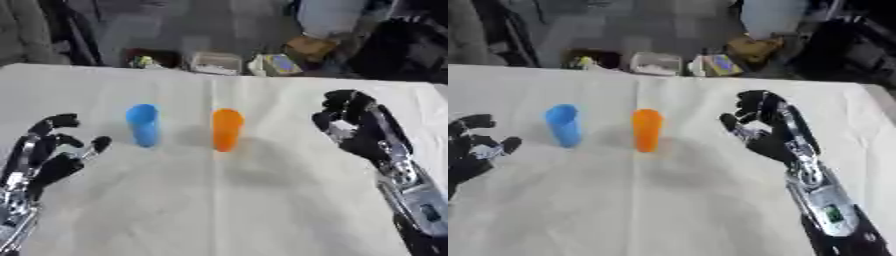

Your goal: Pour the contents of one cup into another cup.

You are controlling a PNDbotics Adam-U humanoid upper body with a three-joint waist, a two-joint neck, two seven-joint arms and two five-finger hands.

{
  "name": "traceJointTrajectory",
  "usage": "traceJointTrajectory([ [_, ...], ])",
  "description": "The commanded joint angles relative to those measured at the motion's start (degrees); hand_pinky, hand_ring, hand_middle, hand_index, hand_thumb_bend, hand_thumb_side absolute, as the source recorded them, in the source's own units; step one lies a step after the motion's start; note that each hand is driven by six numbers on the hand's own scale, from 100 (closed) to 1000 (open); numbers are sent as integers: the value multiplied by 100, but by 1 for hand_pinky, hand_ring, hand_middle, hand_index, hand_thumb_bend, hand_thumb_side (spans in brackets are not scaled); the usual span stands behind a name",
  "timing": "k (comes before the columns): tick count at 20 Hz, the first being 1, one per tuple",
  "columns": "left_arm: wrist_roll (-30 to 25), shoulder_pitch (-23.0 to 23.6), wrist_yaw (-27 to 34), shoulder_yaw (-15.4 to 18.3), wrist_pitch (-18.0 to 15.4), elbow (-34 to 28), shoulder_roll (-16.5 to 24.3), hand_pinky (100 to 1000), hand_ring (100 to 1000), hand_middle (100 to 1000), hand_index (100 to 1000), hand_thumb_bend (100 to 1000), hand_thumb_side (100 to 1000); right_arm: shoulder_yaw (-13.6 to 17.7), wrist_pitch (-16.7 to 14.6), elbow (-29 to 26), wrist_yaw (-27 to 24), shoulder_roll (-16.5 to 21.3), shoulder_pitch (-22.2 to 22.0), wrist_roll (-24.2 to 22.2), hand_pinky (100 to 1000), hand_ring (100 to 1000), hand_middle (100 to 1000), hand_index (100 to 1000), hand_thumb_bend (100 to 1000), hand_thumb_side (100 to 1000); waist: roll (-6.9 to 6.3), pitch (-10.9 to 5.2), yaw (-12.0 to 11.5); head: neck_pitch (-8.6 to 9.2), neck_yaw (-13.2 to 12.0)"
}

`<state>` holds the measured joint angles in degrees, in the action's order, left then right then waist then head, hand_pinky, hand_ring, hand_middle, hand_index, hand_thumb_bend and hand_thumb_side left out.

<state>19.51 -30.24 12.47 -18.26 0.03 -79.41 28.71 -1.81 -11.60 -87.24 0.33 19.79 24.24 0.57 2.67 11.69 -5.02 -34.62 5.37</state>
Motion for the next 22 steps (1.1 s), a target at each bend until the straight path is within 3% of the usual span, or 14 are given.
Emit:
traceJointTrajectory([
  [1, -25, -212, -44, -28, 26, 44, 218, 829, 504, 670, 765, 816, 293, 35, -18, -168, -48, 40, 76, -2, 560, 597, 587, 722, 557, 404, 0, -54, 18, 83, -1],
  [8, 105, -687, -176, -140, -54, 466, 258, 828, 507, 670, 763, 831, 271, 23, -17, -246, -50, -7, 94, -19, 559, 596, 586, 723, 559, 406, 56, 84, 109, 225, -72],
  [22, 146, -1387, -368, -211, -380, 1106, 144, 847, 515, 670, 764, 871, 277, 8, -20, -458, -57, -68, 243, -51, 559, 596, 586, 723, 554, 413, 104, 509, 451, 560, -303],
])
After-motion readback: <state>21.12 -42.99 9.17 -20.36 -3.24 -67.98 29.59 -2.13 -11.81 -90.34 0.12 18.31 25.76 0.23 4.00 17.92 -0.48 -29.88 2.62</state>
